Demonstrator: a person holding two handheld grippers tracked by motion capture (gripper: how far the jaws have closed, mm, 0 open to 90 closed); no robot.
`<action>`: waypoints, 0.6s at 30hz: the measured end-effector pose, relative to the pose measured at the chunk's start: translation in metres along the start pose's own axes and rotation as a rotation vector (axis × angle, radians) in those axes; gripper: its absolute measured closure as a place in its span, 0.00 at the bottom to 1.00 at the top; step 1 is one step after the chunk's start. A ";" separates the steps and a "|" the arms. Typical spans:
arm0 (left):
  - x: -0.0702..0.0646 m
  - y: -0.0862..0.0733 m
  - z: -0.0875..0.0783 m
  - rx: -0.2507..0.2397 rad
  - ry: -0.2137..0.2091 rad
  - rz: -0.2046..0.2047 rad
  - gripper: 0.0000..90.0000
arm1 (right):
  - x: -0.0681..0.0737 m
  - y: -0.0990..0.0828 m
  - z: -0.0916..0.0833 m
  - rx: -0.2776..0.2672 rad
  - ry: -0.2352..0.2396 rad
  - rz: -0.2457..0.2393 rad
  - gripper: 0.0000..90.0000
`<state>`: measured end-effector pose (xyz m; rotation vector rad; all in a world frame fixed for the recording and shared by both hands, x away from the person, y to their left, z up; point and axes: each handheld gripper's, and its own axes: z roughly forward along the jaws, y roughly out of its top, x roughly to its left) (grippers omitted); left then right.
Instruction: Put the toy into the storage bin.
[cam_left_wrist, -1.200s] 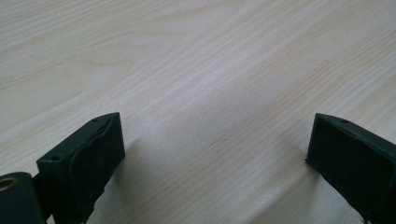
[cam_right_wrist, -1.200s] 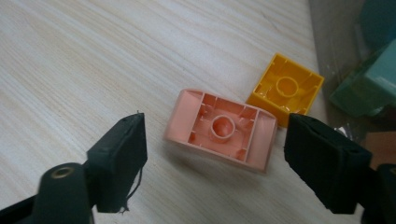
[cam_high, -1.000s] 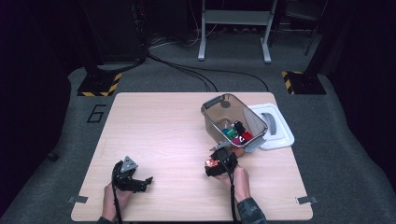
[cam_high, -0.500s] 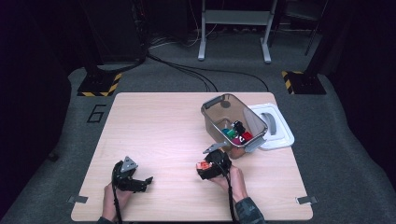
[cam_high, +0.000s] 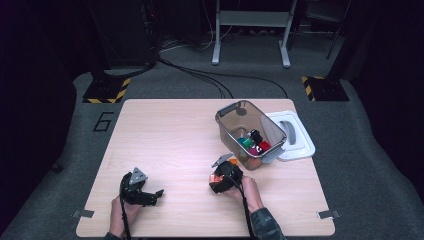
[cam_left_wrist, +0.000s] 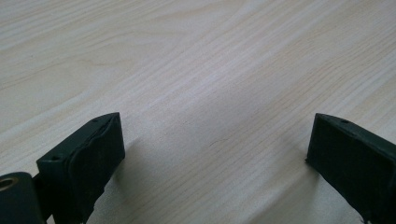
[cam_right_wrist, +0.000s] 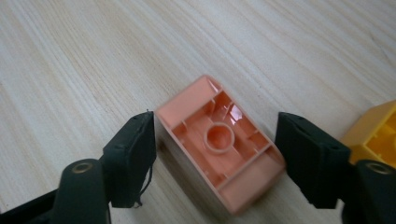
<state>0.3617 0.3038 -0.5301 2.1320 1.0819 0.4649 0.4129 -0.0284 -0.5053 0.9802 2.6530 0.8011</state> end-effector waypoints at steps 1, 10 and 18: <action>0.000 0.000 0.000 0.000 0.000 0.001 0.04 | 0.001 -0.001 -0.001 -0.005 -0.005 0.002 0.40; 0.000 0.000 0.000 0.000 0.000 0.001 0.04 | 0.005 -0.008 -0.006 -0.050 -0.036 0.000 0.64; 0.000 0.000 0.000 0.000 0.000 0.000 0.04 | 0.003 -0.009 -0.011 -0.078 -0.041 0.027 0.65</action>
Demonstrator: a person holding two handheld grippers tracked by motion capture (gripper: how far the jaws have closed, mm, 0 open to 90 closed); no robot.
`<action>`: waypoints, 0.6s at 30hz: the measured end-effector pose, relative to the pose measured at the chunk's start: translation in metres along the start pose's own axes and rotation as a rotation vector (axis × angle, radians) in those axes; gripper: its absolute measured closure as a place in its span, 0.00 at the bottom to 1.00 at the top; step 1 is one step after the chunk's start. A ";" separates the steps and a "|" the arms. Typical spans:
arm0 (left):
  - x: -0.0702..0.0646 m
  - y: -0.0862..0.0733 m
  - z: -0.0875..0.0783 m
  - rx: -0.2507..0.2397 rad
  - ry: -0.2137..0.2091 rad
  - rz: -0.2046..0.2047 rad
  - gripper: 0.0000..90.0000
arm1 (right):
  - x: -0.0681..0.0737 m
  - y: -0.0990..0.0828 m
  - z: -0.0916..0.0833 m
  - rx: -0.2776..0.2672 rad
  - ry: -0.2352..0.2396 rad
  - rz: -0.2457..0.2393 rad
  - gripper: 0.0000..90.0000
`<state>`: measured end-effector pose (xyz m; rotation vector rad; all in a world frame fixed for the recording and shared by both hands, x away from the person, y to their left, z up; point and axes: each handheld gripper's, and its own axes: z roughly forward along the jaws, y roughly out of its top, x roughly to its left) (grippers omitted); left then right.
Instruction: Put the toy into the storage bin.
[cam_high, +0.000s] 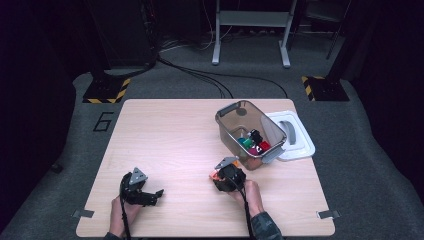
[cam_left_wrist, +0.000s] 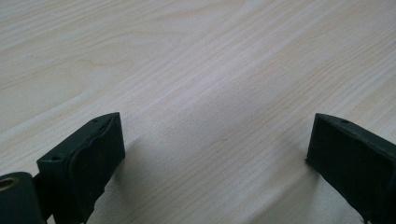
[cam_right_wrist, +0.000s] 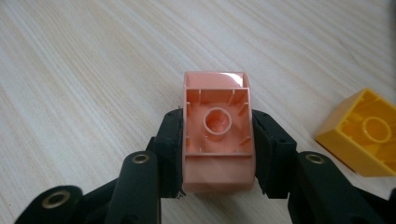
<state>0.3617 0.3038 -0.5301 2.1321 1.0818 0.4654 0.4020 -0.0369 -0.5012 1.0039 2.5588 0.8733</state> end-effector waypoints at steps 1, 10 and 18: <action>0.000 0.000 0.000 0.000 0.000 0.000 0.04 | -0.001 0.001 -0.002 -0.010 -0.006 0.007 0.65; 0.000 0.000 0.000 -0.001 0.000 -0.001 0.04 | -0.008 0.012 -0.028 -0.079 -0.018 0.062 0.65; 0.000 0.000 0.000 0.000 0.000 -0.001 0.04 | -0.013 0.025 -0.049 -0.114 -0.045 0.091 0.65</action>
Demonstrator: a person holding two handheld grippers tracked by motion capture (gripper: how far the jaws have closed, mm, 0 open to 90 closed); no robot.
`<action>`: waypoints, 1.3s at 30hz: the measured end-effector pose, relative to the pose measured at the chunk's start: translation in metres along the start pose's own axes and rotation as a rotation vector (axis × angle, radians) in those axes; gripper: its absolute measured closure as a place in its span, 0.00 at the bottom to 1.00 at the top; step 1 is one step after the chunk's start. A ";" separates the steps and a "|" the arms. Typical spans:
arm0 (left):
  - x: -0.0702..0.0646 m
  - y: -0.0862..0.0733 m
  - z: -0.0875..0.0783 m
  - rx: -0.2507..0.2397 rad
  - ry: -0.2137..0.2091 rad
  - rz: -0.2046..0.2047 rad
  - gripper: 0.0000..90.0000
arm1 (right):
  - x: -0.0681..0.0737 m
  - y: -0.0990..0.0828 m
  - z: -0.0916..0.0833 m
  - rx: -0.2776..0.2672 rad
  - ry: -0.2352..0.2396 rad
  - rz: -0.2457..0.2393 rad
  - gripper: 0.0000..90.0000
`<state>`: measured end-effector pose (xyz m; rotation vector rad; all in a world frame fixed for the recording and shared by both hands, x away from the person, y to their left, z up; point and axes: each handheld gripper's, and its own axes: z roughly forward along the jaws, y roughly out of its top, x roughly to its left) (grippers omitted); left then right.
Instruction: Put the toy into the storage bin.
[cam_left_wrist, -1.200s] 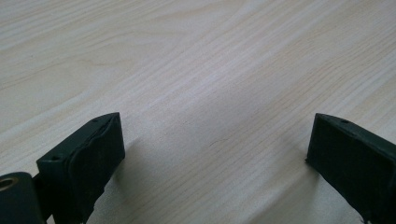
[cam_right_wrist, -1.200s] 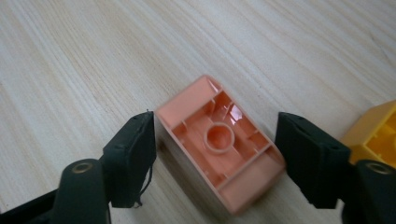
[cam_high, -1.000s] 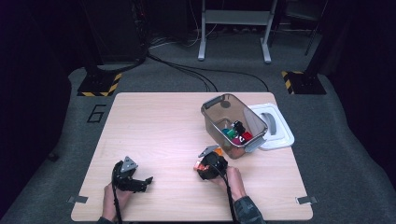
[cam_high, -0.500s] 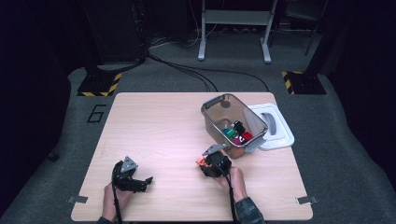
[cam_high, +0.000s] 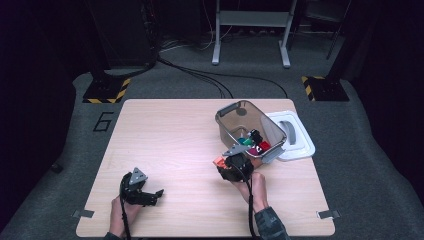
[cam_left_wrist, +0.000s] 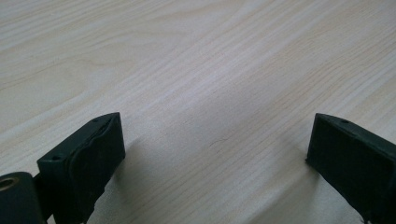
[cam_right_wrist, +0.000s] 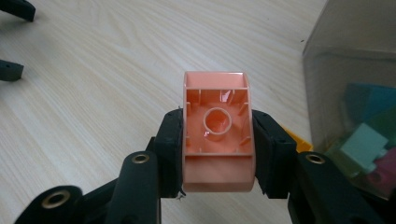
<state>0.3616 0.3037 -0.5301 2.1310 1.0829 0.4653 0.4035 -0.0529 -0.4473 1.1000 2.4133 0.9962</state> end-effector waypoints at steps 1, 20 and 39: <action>0.000 0.000 0.000 0.000 0.000 0.002 0.04 | -0.001 0.002 -0.002 -0.009 0.002 -0.001 0.65; 0.000 0.000 0.000 0.000 0.000 -0.001 0.04 | -0.024 0.038 -0.046 -0.105 -0.039 0.029 0.65; 0.000 0.000 0.000 0.000 -0.001 0.000 0.04 | -0.075 0.047 -0.072 -0.109 -0.141 0.138 0.65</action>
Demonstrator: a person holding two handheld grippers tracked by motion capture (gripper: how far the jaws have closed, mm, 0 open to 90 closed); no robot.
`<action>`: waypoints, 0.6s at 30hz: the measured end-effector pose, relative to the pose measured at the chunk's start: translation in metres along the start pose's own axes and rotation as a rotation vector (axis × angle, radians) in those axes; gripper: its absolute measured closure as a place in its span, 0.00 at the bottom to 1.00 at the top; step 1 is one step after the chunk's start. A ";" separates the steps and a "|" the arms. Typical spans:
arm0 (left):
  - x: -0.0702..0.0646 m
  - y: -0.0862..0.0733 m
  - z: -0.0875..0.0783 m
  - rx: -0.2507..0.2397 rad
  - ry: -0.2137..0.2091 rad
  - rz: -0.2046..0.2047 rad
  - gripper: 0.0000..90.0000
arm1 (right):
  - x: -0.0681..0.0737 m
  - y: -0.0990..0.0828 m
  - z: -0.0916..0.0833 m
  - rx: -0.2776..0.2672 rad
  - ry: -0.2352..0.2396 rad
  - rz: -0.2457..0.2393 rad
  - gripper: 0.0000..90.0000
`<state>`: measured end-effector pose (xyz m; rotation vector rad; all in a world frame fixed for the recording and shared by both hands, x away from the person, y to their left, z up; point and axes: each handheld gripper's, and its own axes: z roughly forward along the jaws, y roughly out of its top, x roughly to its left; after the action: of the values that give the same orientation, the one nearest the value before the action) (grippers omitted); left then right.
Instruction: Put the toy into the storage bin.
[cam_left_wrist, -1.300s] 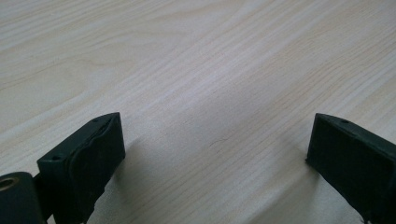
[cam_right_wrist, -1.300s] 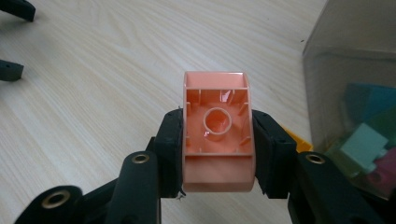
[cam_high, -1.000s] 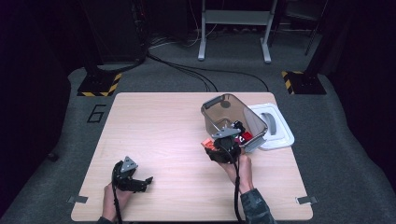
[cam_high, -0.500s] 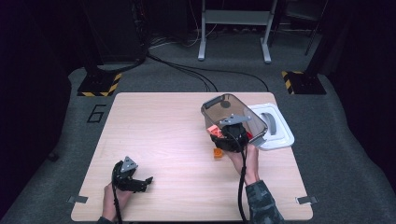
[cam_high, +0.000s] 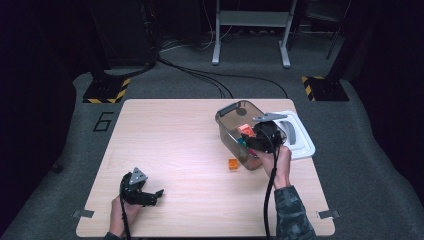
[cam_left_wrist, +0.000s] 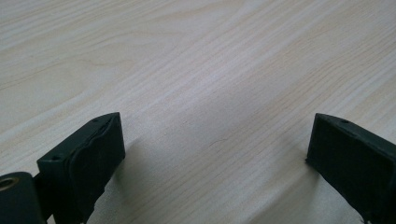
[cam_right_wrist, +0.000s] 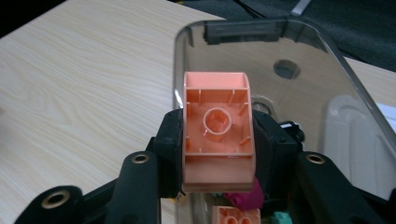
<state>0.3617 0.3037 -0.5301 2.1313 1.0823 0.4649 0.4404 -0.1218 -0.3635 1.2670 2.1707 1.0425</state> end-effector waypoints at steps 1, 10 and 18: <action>0.000 0.000 0.000 0.000 0.000 -0.001 0.04 | -0.003 -0.001 0.000 0.003 -0.005 0.011 0.65; 0.000 0.000 0.000 0.001 0.000 0.002 0.04 | -0.017 -0.014 0.010 0.050 -0.024 0.050 0.65; 0.000 0.000 0.000 0.000 0.001 0.001 0.04 | -0.015 -0.025 0.014 0.083 -0.036 0.067 0.65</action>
<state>0.3617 0.3037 -0.5301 2.1320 1.0816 0.4662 0.4436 -0.1370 -0.3919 1.3942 2.1786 0.9569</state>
